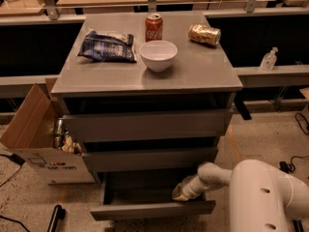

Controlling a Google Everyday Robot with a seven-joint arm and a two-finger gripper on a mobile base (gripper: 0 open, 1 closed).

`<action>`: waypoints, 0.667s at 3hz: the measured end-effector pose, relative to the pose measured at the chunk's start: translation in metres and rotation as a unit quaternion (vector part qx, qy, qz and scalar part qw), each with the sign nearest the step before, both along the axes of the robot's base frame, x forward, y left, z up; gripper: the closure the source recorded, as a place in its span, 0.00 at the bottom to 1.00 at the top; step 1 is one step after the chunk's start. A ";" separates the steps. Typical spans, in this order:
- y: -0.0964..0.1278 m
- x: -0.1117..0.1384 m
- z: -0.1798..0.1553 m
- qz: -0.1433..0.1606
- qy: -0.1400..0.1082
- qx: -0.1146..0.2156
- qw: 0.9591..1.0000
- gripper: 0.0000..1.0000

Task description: Open bottom drawer

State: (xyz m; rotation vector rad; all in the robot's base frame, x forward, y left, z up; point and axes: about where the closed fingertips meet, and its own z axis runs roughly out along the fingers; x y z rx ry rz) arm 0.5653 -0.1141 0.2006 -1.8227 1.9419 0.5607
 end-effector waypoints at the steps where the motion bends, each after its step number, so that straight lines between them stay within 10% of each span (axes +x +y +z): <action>1: 0.003 -0.001 -0.011 0.032 0.011 0.009 0.999 1.00; 2: 0.010 -0.012 -0.019 0.087 0.040 0.011 0.995 1.00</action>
Offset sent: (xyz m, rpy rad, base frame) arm -0.0294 0.0138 -0.0220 0.0315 0.1672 0.3271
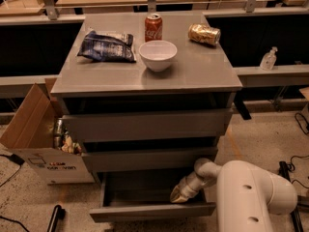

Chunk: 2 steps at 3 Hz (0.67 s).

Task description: Open bottom drawer

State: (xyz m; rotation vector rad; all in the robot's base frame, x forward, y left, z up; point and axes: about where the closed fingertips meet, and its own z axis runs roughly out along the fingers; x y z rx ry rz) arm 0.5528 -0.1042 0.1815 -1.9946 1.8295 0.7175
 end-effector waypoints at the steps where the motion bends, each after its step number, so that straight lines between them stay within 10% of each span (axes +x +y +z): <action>1: 0.001 -0.001 0.002 0.003 0.002 0.000 1.000 1.00; 2: 0.022 -0.014 0.014 0.051 0.018 0.037 0.998 1.00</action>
Offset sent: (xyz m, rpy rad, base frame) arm -0.0238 0.0345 0.0307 0.1316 0.0640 0.2215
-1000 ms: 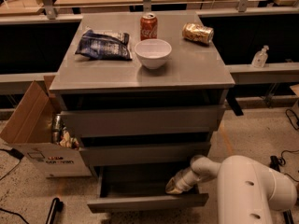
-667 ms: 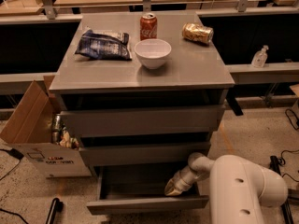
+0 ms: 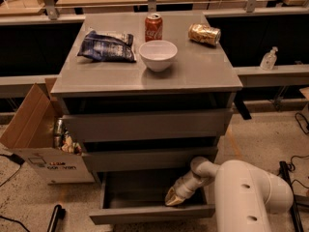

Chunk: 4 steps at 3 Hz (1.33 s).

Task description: Open bottom drawer

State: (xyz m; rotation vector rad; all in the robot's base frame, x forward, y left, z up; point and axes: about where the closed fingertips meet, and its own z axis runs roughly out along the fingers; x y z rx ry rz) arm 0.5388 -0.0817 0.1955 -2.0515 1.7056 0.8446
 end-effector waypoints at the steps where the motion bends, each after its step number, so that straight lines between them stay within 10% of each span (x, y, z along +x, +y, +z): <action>1: 0.018 -0.006 0.008 0.015 0.008 0.029 0.999 1.00; 4: 0.028 0.001 0.020 -0.043 -0.030 0.039 0.998 1.00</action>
Offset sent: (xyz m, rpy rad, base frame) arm -0.0038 0.0250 0.0308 0.1125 -0.0306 -0.0677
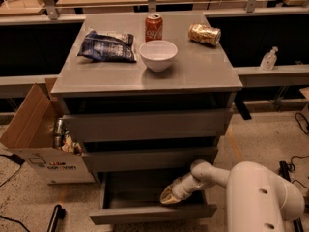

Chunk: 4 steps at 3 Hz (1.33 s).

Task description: Open bottom drawer

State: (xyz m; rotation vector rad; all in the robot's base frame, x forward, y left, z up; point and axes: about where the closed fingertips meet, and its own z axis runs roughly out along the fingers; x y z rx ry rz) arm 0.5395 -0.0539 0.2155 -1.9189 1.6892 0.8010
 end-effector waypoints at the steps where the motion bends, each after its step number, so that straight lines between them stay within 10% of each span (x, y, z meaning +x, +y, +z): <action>1: 0.007 0.005 -0.019 0.017 -0.005 -0.021 1.000 1.00; 4: 0.018 -0.037 -0.008 0.059 0.055 -0.003 0.997 1.00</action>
Offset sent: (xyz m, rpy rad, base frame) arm 0.0071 0.0096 -0.0407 -0.1318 -0.0253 0.1229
